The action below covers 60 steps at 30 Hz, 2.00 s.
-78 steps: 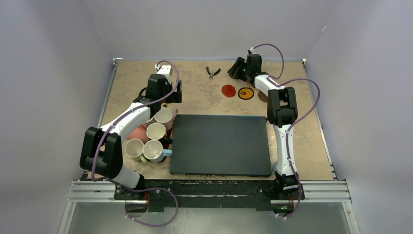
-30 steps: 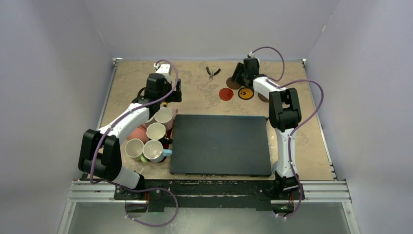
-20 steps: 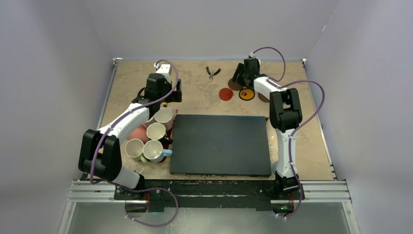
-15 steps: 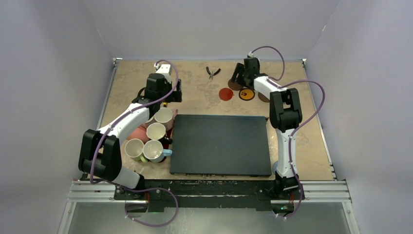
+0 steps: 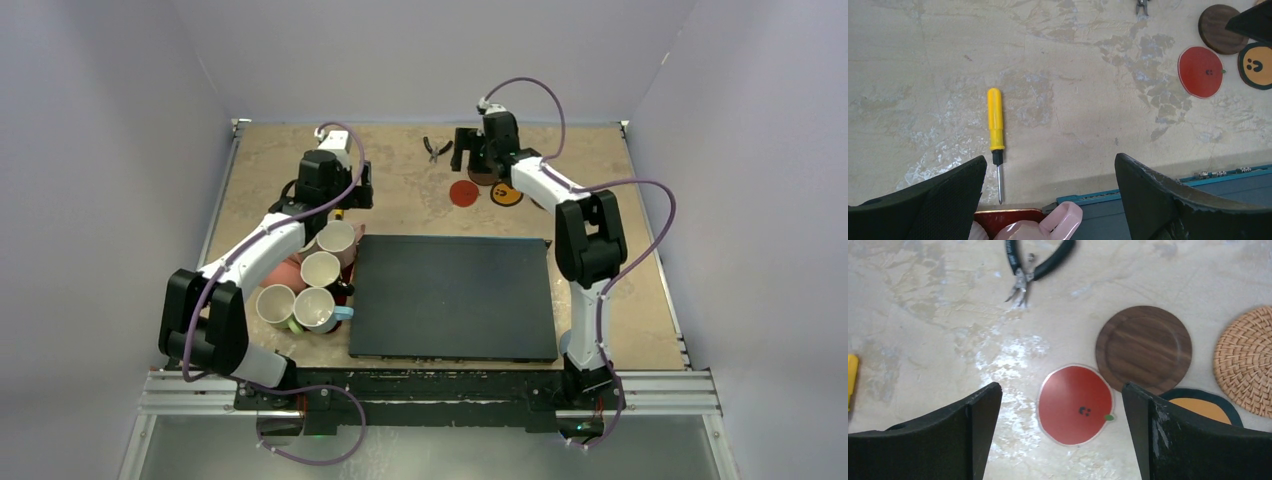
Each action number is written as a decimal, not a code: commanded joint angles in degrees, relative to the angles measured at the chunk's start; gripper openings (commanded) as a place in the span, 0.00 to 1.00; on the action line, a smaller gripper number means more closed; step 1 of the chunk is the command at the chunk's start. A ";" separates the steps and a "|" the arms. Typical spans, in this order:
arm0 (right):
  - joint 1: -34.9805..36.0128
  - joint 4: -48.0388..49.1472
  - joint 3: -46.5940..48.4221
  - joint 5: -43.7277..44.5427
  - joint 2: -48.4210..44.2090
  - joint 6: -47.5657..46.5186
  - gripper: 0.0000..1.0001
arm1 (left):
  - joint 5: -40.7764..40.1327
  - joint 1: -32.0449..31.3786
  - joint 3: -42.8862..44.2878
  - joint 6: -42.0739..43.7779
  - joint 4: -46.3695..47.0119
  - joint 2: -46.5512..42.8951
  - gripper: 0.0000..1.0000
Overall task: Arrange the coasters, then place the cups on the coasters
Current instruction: Move the coaster to the center of the board, then move to the center of the board.
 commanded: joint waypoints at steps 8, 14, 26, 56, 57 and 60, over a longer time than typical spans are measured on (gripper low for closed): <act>8.65 -8.56 3.73 17.67 2.03 -6.19 0.98 | -1.85 -0.27 -1.07 -0.73 3.87 -4.40 0.94; 9.73 -12.09 6.00 20.62 4.80 -5.29 0.98 | -1.81 -0.27 -0.95 -0.63 3.76 -4.48 0.94; 10.02 -17.36 8.20 26.87 8.11 -3.19 0.98 | -1.94 -0.25 -1.09 -0.77 3.76 -4.63 0.94; 12.68 -15.45 7.39 26.97 5.88 -6.49 0.98 | -2.04 -0.30 -1.09 -0.77 3.76 -4.66 0.94; 12.70 -15.55 7.53 27.28 6.17 -6.20 0.98 | -1.99 -0.26 -1.09 -0.83 3.81 -4.66 0.94; 12.69 -15.75 7.82 28.20 6.83 -5.47 0.98 | -1.94 -0.30 -1.02 -0.85 3.77 -4.67 0.94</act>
